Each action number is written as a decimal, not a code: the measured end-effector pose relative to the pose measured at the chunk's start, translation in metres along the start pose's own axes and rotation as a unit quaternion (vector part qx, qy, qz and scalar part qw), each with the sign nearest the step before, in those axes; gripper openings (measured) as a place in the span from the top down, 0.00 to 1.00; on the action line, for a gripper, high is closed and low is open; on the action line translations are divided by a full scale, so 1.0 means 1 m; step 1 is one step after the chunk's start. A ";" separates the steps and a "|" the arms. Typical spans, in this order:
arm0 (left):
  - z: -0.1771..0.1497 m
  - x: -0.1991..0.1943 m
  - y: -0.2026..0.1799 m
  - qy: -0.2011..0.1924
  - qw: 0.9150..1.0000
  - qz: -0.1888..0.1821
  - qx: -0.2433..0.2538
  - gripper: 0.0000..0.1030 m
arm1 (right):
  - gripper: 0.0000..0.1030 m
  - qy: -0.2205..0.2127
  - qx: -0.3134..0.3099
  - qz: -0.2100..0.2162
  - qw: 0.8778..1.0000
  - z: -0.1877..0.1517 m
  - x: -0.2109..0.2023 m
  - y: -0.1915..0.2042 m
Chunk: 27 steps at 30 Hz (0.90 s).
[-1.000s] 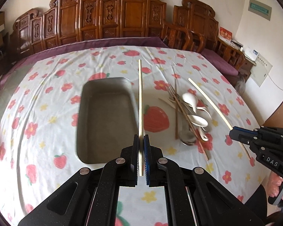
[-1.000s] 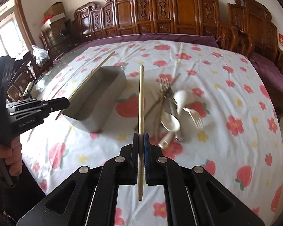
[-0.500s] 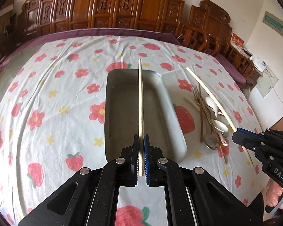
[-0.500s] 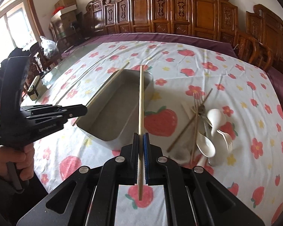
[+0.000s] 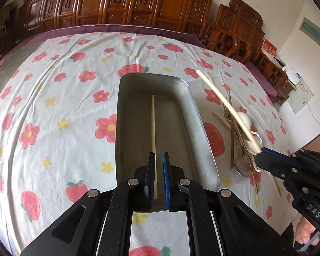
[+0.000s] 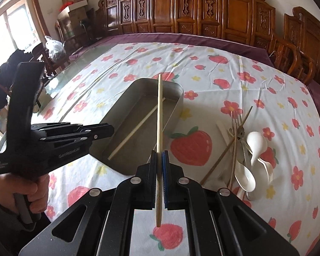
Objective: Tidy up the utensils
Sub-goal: 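Carry the chopstick with the right gripper into the grey tray and release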
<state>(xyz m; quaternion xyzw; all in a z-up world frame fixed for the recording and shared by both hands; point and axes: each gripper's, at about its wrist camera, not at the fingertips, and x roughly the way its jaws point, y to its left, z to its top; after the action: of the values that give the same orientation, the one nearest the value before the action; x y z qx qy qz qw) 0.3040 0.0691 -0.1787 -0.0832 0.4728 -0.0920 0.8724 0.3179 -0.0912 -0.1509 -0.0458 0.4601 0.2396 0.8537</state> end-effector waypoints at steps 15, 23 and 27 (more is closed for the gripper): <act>0.010 -0.045 0.031 -0.064 0.997 0.052 0.006 0.85 | 0.94 0.014 0.030 0.023 0.999 0.024 0.064 0.026; 0.011 -0.049 0.039 -0.069 0.996 0.062 0.009 0.84 | 0.94 0.028 0.027 0.015 0.999 0.030 0.094 0.037; 0.011 -0.048 0.039 -0.067 0.996 0.062 0.012 0.84 | 0.92 0.026 0.026 0.029 0.999 0.029 0.095 0.034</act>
<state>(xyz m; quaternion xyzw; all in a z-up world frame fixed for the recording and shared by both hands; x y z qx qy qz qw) 0.2901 0.1187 -0.1430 -0.0494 0.4162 -0.0376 0.9072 0.3687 -0.0173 -0.2060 -0.0166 0.4894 0.2505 0.8352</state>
